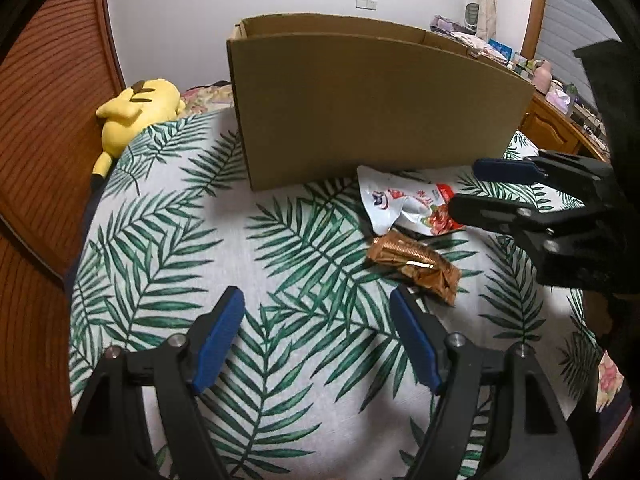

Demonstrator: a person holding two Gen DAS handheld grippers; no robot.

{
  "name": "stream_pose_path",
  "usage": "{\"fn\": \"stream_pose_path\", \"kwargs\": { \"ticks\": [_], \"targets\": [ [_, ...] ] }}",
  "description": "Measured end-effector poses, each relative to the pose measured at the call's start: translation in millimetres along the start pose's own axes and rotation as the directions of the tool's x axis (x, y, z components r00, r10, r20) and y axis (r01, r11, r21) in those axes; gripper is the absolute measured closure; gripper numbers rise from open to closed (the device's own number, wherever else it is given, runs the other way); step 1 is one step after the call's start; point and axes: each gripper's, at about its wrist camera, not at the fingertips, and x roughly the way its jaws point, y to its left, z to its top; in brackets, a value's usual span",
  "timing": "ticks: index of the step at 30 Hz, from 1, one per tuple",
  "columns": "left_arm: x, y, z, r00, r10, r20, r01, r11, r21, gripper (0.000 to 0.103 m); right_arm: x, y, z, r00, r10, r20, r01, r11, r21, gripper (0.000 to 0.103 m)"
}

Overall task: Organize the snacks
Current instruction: 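Withdraw both tools from the box toward the last two snacks on the bed, then grasp the brown wrapped snack with the left tool while the right tool grasps the red-labelled pouch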

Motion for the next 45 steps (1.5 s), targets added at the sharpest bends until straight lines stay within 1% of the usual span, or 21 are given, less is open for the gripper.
{"fn": "stream_pose_path", "kwargs": {
  "ticks": [9, 12, 16, 18, 19, 20, 23, 26, 28, 31, 34, 40, 45],
  "targets": [
    [10, 10, -7, 1.000, 0.002, -0.010, -0.002, 1.000, 0.001, 0.027, 32, 9, 11, 0.997, 0.013, -0.076, -0.019, 0.997, -0.080, 0.041],
    [15, 11, -10, 1.000, 0.005, -0.021, -0.005, 1.000, 0.006, 0.027, 40, 9, 13, 0.996, 0.012, -0.091, -0.020, 0.997, -0.079, 0.041],
    [16, 6, -13, 0.999, 0.032, -0.007, -0.032, 0.999, 0.037, 0.027, 49, 10, 11, 0.994, 0.021, -0.105, -0.030, 0.996, -0.080, 0.041],
    [16, 7, -13, 0.999, 0.031, -0.008, -0.031, 0.999, 0.031, 0.027, 54, 11, 8, 0.992, 0.018, -0.122, -0.029, 0.996, -0.085, 0.040],
    [16, 7, -13, 0.999, 0.034, -0.008, -0.033, 0.999, 0.029, 0.027, 53, 12, 8, 0.993, 0.017, -0.114, -0.027, 0.996, -0.086, 0.040],
    [16, 7, -14, 0.999, 0.037, -0.009, -0.037, 0.999, 0.025, 0.026, 53, 11, 8, 0.993, 0.020, -0.114, -0.029, 0.996, -0.083, 0.040],
    [16, 8, -15, 0.997, 0.071, -0.020, -0.072, 0.997, -0.012, 0.016, 53, 10, 7, 0.992, 0.028, -0.122, -0.038, 0.996, -0.080, 0.039],
    [16, 10, -18, 0.996, 0.081, -0.021, -0.082, 0.996, -0.027, 0.013, 53, 13, 8, 0.991, 0.028, -0.130, -0.039, 0.995, -0.088, 0.048],
    [15, 11, -20, 0.996, 0.086, -0.019, -0.086, 0.996, -0.028, 0.012, 50, 13, 8, 0.990, 0.034, -0.138, -0.047, 0.995, -0.088, 0.058],
    [16, 13, -22, 0.995, 0.095, -0.026, -0.096, 0.995, -0.041, 0.007, 47, 17, 7, 0.989, 0.032, -0.144, -0.046, 0.994, -0.099, 0.064],
    [16, 14, -24, 0.995, 0.092, -0.026, -0.093, 0.995, -0.044, 0.005, 44, 18, 5, 0.989, 0.027, -0.144, -0.043, 0.994, -0.104, 0.068],
    [14, 16, -27, 0.995, 0.093, -0.020, -0.094, 0.995, -0.045, 0.005, 32, 12, 0, 0.994, 0.022, -0.111, -0.030, 0.997, -0.073, 0.071],
    [13, 11, -26, 0.995, 0.088, -0.045, -0.090, 0.995, -0.046, 0.006, 16, 8, -4, 0.997, 0.023, -0.079, -0.027, 0.998, -0.054, 0.073]
  ]
}}
